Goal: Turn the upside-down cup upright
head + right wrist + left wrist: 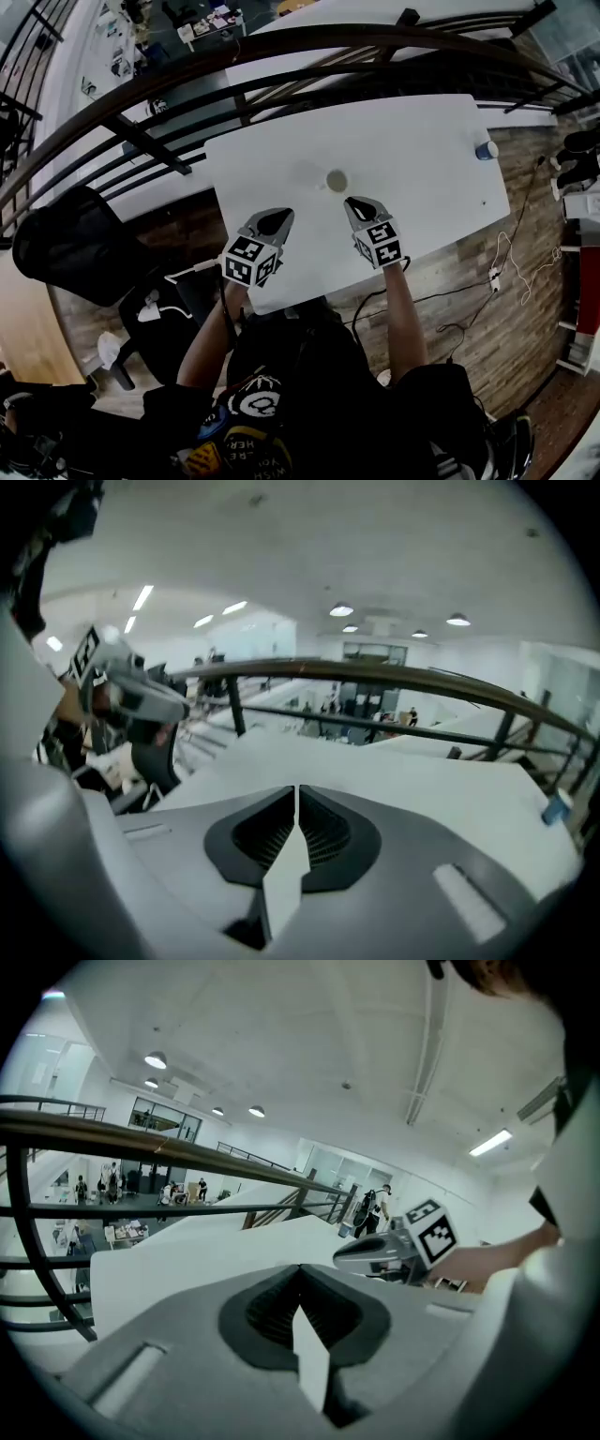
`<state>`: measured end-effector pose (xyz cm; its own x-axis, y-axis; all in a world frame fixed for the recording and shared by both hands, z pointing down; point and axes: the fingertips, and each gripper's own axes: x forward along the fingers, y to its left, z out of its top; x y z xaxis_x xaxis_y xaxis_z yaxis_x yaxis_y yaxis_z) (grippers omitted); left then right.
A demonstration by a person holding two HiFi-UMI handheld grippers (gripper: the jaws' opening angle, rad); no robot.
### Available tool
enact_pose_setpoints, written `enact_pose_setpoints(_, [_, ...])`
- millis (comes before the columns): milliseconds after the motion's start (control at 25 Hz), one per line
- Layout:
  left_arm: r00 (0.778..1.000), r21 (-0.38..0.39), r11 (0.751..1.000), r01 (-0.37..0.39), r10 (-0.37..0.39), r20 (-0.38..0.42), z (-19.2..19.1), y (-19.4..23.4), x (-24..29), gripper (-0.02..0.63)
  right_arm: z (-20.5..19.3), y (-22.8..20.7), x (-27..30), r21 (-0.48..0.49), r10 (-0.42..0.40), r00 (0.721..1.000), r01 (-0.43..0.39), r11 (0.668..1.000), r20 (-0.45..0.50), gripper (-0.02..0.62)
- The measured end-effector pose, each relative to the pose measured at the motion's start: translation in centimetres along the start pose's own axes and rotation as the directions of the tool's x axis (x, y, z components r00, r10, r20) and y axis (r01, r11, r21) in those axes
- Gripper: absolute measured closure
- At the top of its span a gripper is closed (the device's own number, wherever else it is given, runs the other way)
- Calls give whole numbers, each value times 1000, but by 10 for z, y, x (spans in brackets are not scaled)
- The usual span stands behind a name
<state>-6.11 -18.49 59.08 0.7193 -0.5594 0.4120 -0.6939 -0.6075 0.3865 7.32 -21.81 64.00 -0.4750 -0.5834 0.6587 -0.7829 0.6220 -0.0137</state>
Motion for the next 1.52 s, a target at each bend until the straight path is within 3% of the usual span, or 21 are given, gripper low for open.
enact_pose_setpoints(80, [1000, 43, 999, 3, -4, 31, 11, -14, -2, 601, 10, 2, -44, 184, -83, 984, 53, 981, 160, 594])
enact_pose_setpoints(160, [998, 74, 997, -16, 11, 66, 20, -32, -8, 601, 12, 8, -87, 329, -168, 953, 79, 941, 251, 594])
enact_pose_setpoints(320, [992, 105, 993, -50, 38, 118, 27, -75, -28, 601, 1, 31, -157, 480, -301, 888, 107, 871, 349, 595])
enact_pose_setpoints(400, [995, 95, 994, -46, 38, 94, 16, -94, -32, 601, -10, 46, -174, 483, -327, 870, 121, 867, 370, 595])
enact_pose_setpoints(520, [992, 72, 993, -95, 88, 95, 1, -117, -45, 601, -19, 72, -196, 432, -285, 879, 103, 896, 382, 595])
enact_pose_setpoints(600, [983, 97, 985, -142, 129, 128, -3, -134, -63, 601, -18, 86, -217, 418, -264, 869, 74, 905, 419, 595])
enact_pose_setpoints(760, [971, 168, 966, -197, 168, 172, -7, -172, -93, 601, -20, 99, -255, 445, -275, 843, 49, 894, 461, 595])
enact_pose_setpoints(920, [979, 190, 967, -168, 140, 149, -19, -200, -109, 601, -25, 112, -281, 440, -308, 839, 92, 893, 449, 595])
enact_pose_setpoints(1040, [986, 147, 978, -147, 133, 100, -34, -193, -112, 601, -33, 124, -282, 475, -330, 855, 115, 873, 400, 597])
enact_pose_setpoints(1280, [979, 161, 977, -136, 108, 173, -14, -198, -136, 601, -38, 160, -292, 470, -335, 856, 126, 874, 394, 597])
enact_pose_setpoints(1520, [984, 235, 966, -109, 71, 164, -22, -227, -149, 601, -39, 174, -303, 476, -331, 847, 107, 873, 417, 597])
